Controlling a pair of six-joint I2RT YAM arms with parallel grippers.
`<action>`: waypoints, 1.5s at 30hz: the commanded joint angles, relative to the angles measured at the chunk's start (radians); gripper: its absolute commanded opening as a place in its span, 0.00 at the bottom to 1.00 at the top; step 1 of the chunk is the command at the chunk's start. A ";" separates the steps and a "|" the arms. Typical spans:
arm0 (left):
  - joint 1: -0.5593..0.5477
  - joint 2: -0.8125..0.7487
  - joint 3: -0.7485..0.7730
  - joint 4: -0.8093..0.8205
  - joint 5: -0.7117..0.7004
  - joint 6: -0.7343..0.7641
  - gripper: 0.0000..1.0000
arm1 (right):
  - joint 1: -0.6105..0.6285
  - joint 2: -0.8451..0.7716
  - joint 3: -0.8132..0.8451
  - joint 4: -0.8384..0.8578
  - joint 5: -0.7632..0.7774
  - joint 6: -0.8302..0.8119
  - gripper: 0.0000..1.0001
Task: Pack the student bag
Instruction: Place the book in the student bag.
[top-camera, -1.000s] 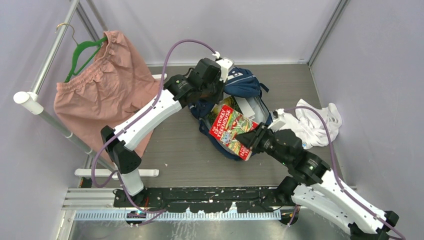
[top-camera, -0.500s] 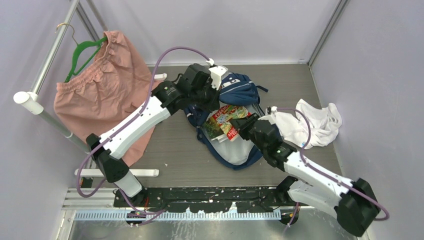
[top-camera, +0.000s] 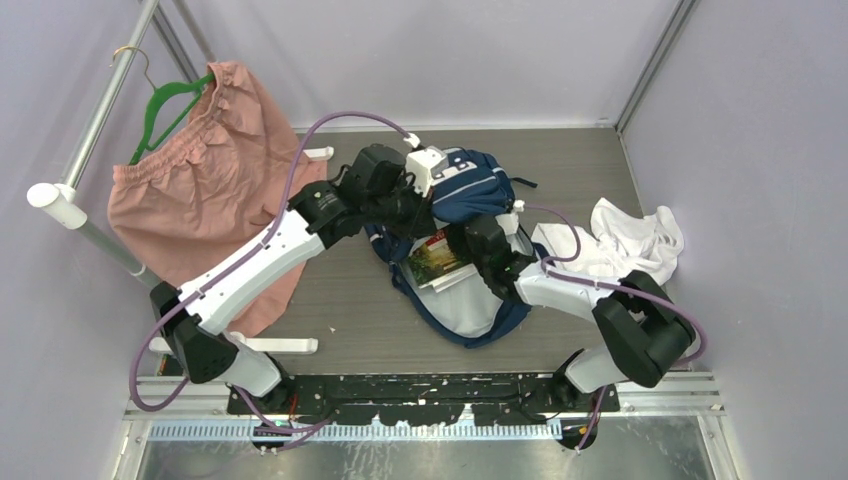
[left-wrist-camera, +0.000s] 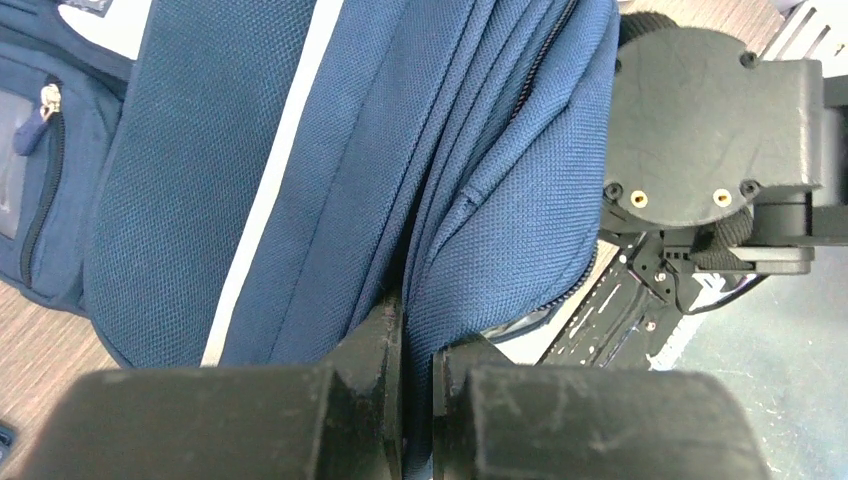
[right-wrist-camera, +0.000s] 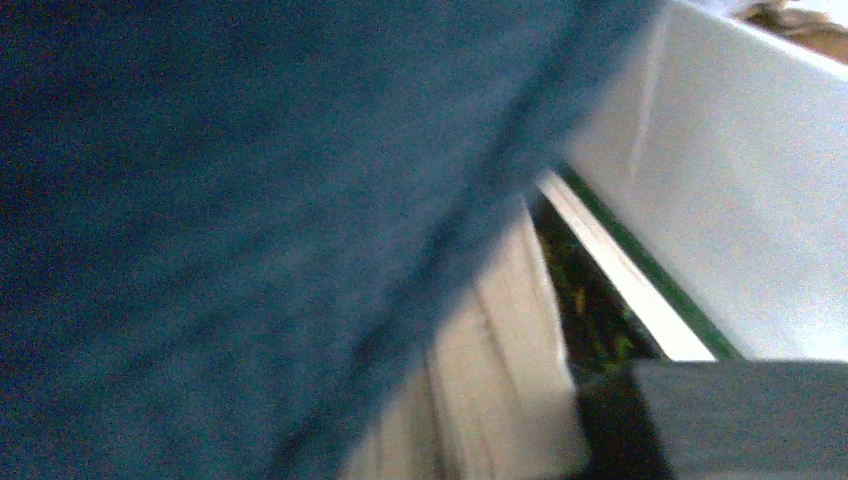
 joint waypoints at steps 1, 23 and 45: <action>-0.008 -0.124 -0.028 0.164 0.119 -0.049 0.00 | -0.003 -0.005 0.023 0.054 0.014 0.027 0.56; -0.008 -0.105 -0.123 0.205 0.044 -0.011 0.00 | 0.025 -0.958 -0.112 -0.961 -0.049 -0.329 0.95; -0.010 -0.166 -0.301 0.282 0.081 -0.052 0.00 | 0.026 -0.949 0.073 -1.126 -0.829 -0.719 0.98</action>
